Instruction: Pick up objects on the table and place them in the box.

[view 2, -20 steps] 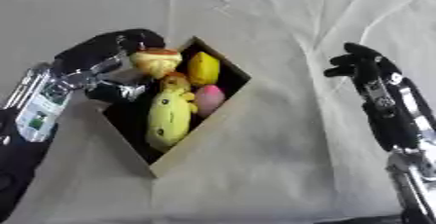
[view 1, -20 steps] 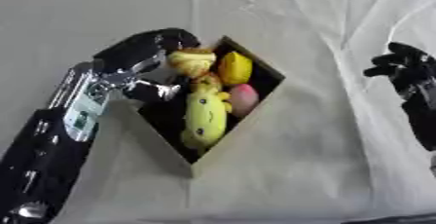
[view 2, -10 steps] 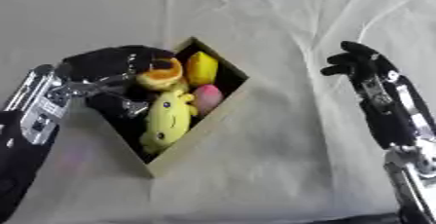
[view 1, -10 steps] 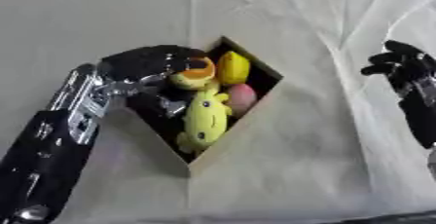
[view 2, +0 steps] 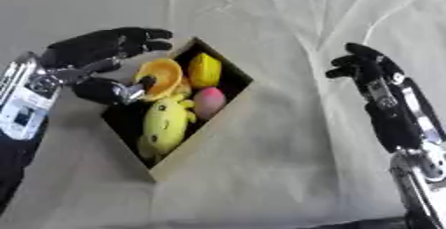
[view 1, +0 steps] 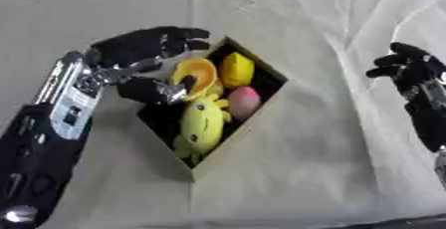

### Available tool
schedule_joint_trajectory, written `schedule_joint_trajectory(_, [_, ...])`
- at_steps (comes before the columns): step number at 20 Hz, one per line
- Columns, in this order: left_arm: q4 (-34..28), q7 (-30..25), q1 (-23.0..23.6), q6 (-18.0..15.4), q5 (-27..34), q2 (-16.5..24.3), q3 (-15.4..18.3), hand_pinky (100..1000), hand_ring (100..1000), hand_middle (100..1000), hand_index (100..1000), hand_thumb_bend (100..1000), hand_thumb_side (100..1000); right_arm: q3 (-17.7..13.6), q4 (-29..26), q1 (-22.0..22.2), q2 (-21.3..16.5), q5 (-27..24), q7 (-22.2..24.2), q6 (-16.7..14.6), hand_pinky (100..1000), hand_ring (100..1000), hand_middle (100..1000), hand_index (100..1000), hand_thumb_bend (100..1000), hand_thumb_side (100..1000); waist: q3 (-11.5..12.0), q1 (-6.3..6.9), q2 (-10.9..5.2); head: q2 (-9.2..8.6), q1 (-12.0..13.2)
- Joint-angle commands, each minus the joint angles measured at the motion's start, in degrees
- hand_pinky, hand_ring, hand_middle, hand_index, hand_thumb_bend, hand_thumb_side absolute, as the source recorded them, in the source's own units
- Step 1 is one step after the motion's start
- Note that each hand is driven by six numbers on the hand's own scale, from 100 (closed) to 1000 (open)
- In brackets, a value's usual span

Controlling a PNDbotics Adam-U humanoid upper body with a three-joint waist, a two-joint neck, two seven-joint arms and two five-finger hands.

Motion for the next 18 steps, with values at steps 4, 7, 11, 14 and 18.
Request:
schedule_joint_trajectory(4, [-7.59,-7.60,-2.23,0.30,10.75,3.31,0.22,1000,1000,1000,1000,164,885,-0.34,-0.83,0.05,-0.81,0.06,0.01,0.14,1000,695,685,861,100,689,-0.06,0.36,-2.13,0.20,0.21])
schedule_joint_trajectory(7, [-10.83,-10.18,-1.91,1.70,14.54,3.43,0.44,1000,1000,1000,1000,125,840,-0.41,-0.83,0.08,-0.75,-0.12,0.01,0.29,1000,695,684,861,100,688,-0.11,0.30,-2.24,0.20,0.45])
schedule_joint_trajectory(11, [-13.04,-3.82,-1.31,8.37,18.05,5.01,4.61,919,970,924,990,100,596,-0.62,-0.83,0.20,-1.00,-0.41,-0.14,-0.22,1000,697,684,861,100,678,-0.06,0.35,-2.43,0.20,0.14])
schedule_joint_trajectory(14, [-13.12,4.87,-0.48,14.37,27.06,8.23,8.80,854,918,858,958,100,567,-0.87,-0.83,0.24,-1.63,-1.07,-0.20,-1.68,1000,698,685,860,100,665,-0.03,0.43,-2.44,0.20,-0.22])
schedule_joint_trajectory(18, [-14.43,17.99,2.21,17.72,41.36,15.74,15.45,775,848,763,908,100,570,-1.52,-0.83,0.56,-2.17,-1.80,-0.42,-4.43,1000,700,687,860,100,649,0.13,0.26,-2.08,0.20,-0.65])
